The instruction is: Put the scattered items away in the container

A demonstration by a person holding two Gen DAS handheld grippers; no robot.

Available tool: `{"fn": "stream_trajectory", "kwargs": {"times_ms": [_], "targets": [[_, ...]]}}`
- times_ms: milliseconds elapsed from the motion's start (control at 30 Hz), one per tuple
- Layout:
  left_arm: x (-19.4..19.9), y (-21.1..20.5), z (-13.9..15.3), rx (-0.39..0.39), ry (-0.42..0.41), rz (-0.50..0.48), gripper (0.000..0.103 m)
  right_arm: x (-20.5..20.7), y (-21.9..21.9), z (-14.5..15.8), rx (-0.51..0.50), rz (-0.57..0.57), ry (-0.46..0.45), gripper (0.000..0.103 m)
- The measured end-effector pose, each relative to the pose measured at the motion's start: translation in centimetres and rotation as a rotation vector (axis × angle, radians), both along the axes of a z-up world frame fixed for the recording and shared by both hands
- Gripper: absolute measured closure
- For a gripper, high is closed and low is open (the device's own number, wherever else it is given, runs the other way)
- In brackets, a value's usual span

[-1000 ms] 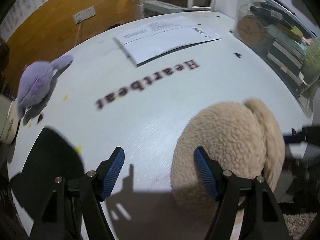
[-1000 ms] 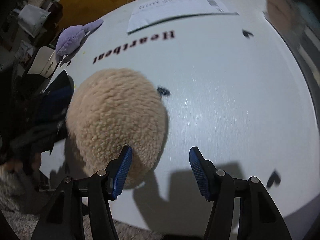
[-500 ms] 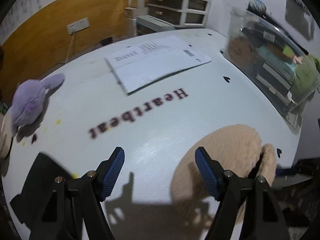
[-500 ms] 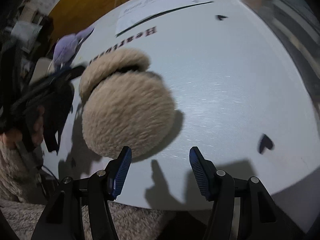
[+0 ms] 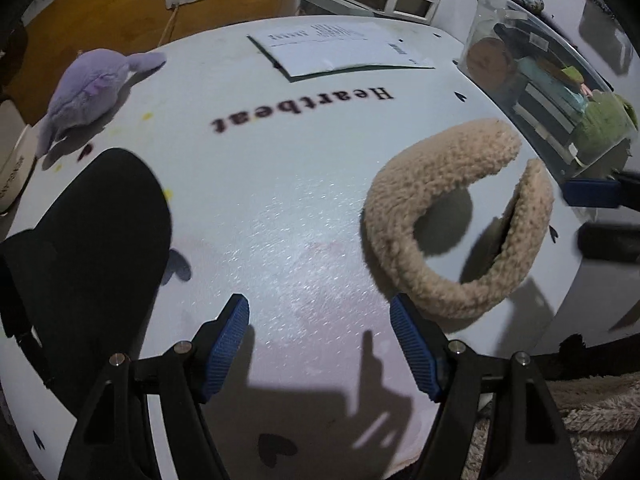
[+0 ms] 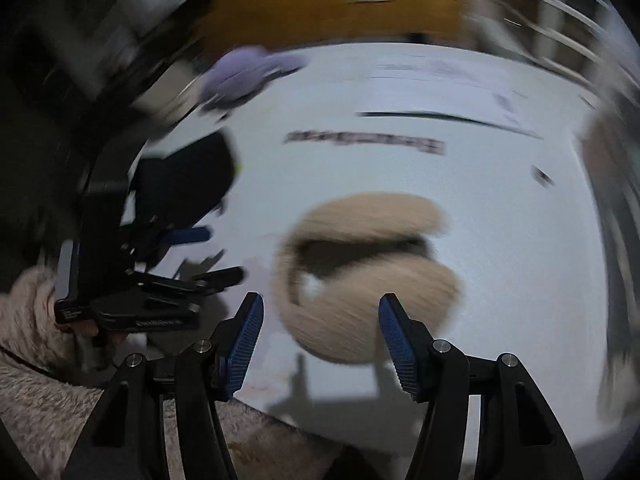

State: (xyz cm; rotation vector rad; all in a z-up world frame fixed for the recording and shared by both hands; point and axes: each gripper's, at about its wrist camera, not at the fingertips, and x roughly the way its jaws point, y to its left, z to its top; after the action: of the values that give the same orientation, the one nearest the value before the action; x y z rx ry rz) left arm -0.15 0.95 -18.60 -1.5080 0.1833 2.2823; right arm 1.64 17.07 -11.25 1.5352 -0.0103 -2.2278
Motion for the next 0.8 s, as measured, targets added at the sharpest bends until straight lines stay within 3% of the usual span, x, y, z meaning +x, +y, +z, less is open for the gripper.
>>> {"fn": "stream_trajectory", "kwargs": {"times_ms": [133,200,400,433,500,633,800], "targets": [[0.7,-1.5,-0.1,0.012,0.008,0.046,0.030,-2.8,-4.4,-2.5,0.056,0.103,-0.055,0.043],[1.0,-2.4,0.1,0.025,0.009,0.072,0.030,-4.3,-5.6,-4.5,0.057,0.115,-0.141,0.043],[2.2,-4.6,0.0,0.040,0.011,0.129,0.030,-4.8,-8.7,-7.3,0.296,0.207,-0.125,0.044],[2.3,-4.9,0.0,0.041,0.011,0.136,0.030,-4.8,-9.0,-7.5,0.321,0.220,-0.126,0.049],[2.6,-5.5,0.0,0.046,0.012,0.149,0.030,-4.7,-8.9,-6.8,0.317,0.220,-0.127,0.051],[2.9,-6.3,0.0,0.057,0.018,0.169,0.030,-5.0,-7.7,-4.4,0.201,0.184,-0.167,0.052],[3.3,-6.7,0.4,0.065,0.041,0.177,0.030,-5.4,-8.7,-4.5,0.221,0.257,-0.229,0.052]]}}
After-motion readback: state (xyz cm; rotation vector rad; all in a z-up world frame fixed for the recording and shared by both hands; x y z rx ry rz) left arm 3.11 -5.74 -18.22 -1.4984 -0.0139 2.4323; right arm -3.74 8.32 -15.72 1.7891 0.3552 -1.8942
